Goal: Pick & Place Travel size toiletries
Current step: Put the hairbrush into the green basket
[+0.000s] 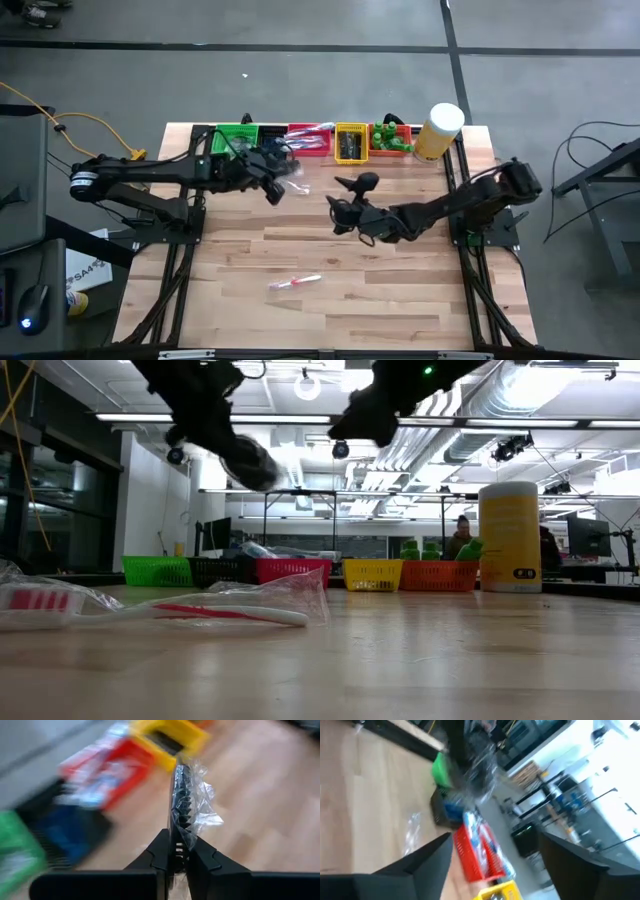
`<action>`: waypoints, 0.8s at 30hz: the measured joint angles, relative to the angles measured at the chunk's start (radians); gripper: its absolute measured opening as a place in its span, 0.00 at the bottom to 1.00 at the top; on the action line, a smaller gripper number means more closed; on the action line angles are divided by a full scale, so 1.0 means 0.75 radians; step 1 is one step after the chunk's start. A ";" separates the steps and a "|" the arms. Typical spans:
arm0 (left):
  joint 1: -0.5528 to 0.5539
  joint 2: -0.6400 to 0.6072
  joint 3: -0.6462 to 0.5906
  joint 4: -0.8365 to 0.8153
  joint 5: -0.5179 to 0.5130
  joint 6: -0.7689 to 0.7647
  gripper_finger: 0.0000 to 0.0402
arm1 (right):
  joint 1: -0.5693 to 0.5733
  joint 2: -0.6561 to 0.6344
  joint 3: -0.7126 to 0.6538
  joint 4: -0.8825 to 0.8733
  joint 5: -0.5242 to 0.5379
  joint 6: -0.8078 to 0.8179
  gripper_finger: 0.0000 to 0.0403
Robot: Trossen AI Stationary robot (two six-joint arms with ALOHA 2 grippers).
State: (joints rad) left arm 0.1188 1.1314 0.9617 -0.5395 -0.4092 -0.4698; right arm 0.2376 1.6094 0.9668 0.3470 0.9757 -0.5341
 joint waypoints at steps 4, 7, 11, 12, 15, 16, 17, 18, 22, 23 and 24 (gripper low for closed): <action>0.027 -0.004 0.098 -0.248 -0.246 -0.021 0.07 | -0.004 -0.102 0.000 -0.192 -0.068 0.196 0.78; 0.142 -0.004 0.156 -0.365 -0.308 -0.056 0.07 | -0.013 -0.146 -0.002 -0.239 -0.085 0.231 0.79; 0.345 0.006 0.158 -0.479 -0.292 -0.077 0.07 | -0.020 -0.172 -0.003 -0.249 -0.056 0.232 0.79; 0.399 0.015 0.158 -0.504 -0.274 -0.088 0.07 | -0.021 -0.175 -0.001 -0.239 -0.053 0.233 0.79; 0.559 0.054 0.157 -0.571 -0.213 -0.106 0.07 | -0.020 -0.176 -0.001 -0.244 -0.036 0.233 0.79; 0.602 0.066 0.157 -0.574 -0.202 -0.093 0.07 | -0.020 -0.174 -0.001 -0.248 -0.038 0.232 0.79; 0.637 0.078 0.157 -0.572 -0.199 -0.075 0.07 | -0.020 -0.174 -0.002 -0.248 -0.041 0.233 0.79; 0.668 0.091 0.157 -0.573 -0.196 -0.060 0.07 | -0.020 -0.174 -0.002 -0.246 -0.042 0.233 0.79; 0.748 0.157 0.157 -0.571 -0.192 0.016 0.07 | -0.024 -0.174 -0.002 -0.255 -0.043 0.233 0.79; 0.757 0.178 0.157 -0.570 -0.199 0.034 0.07 | -0.024 -0.174 -0.002 -0.262 -0.042 0.233 0.79; 0.763 0.201 0.157 -0.571 -0.212 0.050 0.07 | -0.024 -0.174 -0.002 -0.274 -0.042 0.233 0.79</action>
State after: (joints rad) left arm 0.6912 1.2820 1.0794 -0.9676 -0.5680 -0.4323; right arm 0.2199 1.4792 0.9657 0.1419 0.9440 -0.3592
